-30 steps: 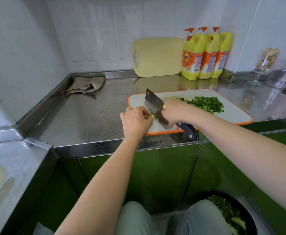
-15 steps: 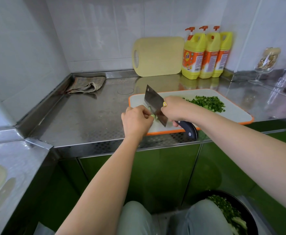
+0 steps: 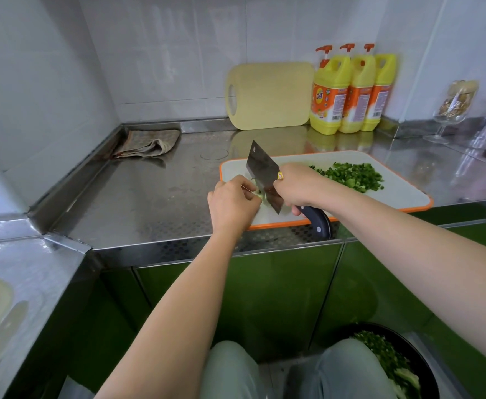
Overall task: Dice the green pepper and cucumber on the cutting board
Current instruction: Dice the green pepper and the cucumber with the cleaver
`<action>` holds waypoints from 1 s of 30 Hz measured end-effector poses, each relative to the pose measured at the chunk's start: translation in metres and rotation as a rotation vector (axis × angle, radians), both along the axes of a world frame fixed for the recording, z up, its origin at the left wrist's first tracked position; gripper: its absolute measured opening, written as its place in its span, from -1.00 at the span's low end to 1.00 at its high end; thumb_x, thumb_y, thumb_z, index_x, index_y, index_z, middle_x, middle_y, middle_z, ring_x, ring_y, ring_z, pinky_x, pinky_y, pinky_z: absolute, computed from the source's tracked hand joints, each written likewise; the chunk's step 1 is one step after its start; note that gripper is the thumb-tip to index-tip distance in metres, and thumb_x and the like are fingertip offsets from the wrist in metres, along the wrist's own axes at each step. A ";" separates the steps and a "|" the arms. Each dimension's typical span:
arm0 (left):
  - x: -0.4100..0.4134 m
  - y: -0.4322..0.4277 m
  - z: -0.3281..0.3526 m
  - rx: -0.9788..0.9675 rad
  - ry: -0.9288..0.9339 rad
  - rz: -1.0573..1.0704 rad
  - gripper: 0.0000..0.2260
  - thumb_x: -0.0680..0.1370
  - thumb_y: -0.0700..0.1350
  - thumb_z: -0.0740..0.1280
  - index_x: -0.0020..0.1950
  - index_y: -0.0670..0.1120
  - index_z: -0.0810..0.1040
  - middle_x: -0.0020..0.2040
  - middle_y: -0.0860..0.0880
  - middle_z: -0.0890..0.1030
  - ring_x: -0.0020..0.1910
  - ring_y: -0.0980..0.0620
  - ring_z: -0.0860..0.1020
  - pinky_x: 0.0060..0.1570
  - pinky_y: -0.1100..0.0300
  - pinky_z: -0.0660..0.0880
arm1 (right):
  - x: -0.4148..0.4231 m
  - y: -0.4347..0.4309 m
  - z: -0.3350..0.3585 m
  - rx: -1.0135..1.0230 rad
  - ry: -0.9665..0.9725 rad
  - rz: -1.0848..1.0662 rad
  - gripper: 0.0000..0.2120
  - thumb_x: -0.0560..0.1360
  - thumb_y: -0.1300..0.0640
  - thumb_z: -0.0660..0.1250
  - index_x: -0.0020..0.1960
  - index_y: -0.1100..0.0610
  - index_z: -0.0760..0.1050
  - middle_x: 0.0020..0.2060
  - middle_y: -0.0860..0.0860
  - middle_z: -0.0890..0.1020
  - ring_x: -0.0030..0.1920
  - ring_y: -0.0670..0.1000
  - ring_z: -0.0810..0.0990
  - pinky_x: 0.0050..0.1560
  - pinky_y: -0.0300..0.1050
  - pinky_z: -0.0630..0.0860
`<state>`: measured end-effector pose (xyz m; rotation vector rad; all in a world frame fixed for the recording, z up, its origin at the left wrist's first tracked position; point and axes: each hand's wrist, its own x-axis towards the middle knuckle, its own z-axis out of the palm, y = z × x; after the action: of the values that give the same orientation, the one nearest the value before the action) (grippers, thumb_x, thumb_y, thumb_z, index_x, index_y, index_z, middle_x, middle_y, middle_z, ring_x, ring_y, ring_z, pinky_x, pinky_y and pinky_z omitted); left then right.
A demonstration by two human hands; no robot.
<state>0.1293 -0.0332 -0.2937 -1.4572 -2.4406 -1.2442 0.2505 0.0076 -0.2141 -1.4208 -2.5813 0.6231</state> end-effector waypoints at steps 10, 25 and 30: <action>-0.001 0.001 -0.001 0.021 -0.020 -0.021 -0.85 0.42 -0.17 0.32 -0.09 0.06 0.56 -0.33 0.17 0.48 0.01 -0.01 0.47 0.05 0.05 0.40 | -0.008 -0.005 -0.005 -0.060 -0.103 -0.029 -0.80 0.55 0.35 0.16 0.04 0.42 0.52 -0.54 0.10 0.54 -0.41 0.08 0.56 -0.39 -0.19 0.41; -0.011 0.008 -0.010 0.192 -0.019 0.084 -0.74 0.51 -0.28 0.17 0.06 -0.06 0.58 0.03 -0.03 0.61 0.11 -0.11 0.36 0.04 0.09 0.34 | -0.005 -0.007 -0.009 -0.148 0.094 0.021 -0.83 0.53 0.32 0.08 -0.14 0.31 0.43 -0.40 0.20 0.57 -0.54 0.09 0.49 -0.52 -0.24 0.40; -0.008 0.007 -0.009 0.150 -0.025 0.048 -0.73 0.52 -0.29 0.14 0.08 -0.07 0.56 0.06 -0.01 0.60 0.14 -0.08 0.34 0.12 0.04 0.36 | 0.011 0.012 -0.009 -0.176 0.044 -0.054 -0.80 0.53 0.32 0.07 -0.07 0.32 0.46 -0.41 0.17 0.54 -0.51 0.06 0.45 -0.48 -0.21 0.39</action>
<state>0.1208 -0.0263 -0.3027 -1.3446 -2.3251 -1.4093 0.2619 0.0191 -0.2227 -1.5033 -2.4977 0.8821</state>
